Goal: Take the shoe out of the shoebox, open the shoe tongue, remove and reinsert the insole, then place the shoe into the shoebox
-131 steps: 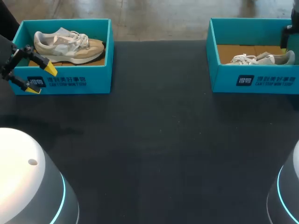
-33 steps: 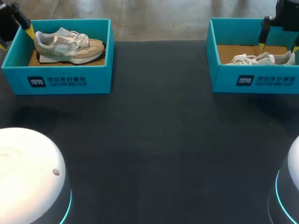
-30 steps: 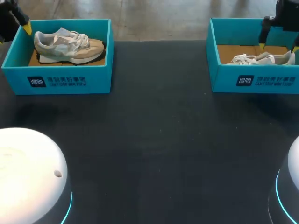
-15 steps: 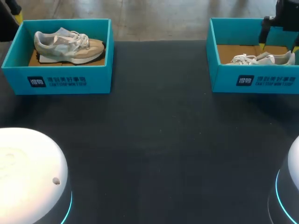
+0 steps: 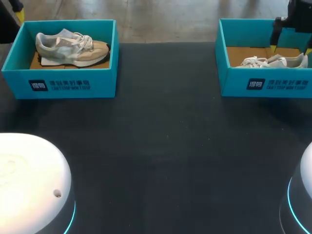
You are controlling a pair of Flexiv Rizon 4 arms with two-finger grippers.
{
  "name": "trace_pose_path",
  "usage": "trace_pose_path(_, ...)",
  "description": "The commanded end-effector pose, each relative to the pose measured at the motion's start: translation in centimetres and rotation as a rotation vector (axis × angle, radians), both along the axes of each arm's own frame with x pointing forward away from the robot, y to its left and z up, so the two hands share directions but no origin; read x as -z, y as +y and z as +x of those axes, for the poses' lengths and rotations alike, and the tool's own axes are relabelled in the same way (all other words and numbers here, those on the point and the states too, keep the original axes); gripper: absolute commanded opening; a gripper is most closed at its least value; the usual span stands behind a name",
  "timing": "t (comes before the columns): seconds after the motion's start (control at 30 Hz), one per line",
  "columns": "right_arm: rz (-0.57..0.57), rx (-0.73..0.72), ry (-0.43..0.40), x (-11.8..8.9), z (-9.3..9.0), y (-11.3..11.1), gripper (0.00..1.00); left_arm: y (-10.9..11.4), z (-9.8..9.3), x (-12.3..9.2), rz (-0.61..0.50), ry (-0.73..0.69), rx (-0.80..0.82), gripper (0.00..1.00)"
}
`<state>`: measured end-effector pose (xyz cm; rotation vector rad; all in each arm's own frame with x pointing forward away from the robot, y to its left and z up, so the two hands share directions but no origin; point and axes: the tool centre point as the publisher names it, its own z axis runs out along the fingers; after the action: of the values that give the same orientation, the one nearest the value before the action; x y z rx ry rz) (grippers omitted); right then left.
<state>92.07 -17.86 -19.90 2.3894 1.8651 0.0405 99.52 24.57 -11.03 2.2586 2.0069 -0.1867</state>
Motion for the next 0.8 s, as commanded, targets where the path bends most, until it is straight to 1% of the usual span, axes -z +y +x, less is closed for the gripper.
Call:
trace_pose_path(0.03, 0.0, 0.0, -0.001, 0.0, 0.0, 0.0, 1.0, 0.3, 1.3, 1.1, 0.019, -0.033, -0.009, 1.0)
trace_pose_path(0.1, 0.0, 0.0, -0.001, 0.0, 0.0, 0.0, 1.0, 1.1, 2.8, 1.8, 0.036, -0.039, -0.033, 1.0)
trace_pose_path(0.23, 0.0, 0.0, -0.001, 0.0, 0.0, 0.0, 1.0, 2.2, 4.8, 2.6, 0.079, -0.048, -0.062, 1.0)
trace_pose_path(0.3, 0.0, 0.0, -0.001, 0.0, 0.0, 0.0, 1.0, 2.8, 5.9, 2.9, 0.075, -0.055, -0.067, 1.0)
trace_pose_path(0.43, 0.0, 0.0, -0.001, 0.0, 0.0, 0.0, 1.0, 3.3, 7.3, 3.3, 0.072, -0.059, -0.056, 1.0)
trace_pose_path(0.57, 0.0, 0.0, -0.001, 0.0, 0.0, 0.0, 1.0, 4.1, 9.0, 4.5, 0.089, -0.03, -0.046, 1.0)
trace_pose_path(0.67, 0.0, 0.0, -0.001, 0.0, 0.0, 0.0, 1.0, 4.6, 10.1, 5.6, 0.124, -0.016, -0.054, 1.0)
trace_pose_path(0.8, 0.0, 0.0, -0.001, 0.0, 0.0, 0.0, 1.0, 5.1, 11.3, 6.5, 0.147, -0.017, -0.067, 1.0)
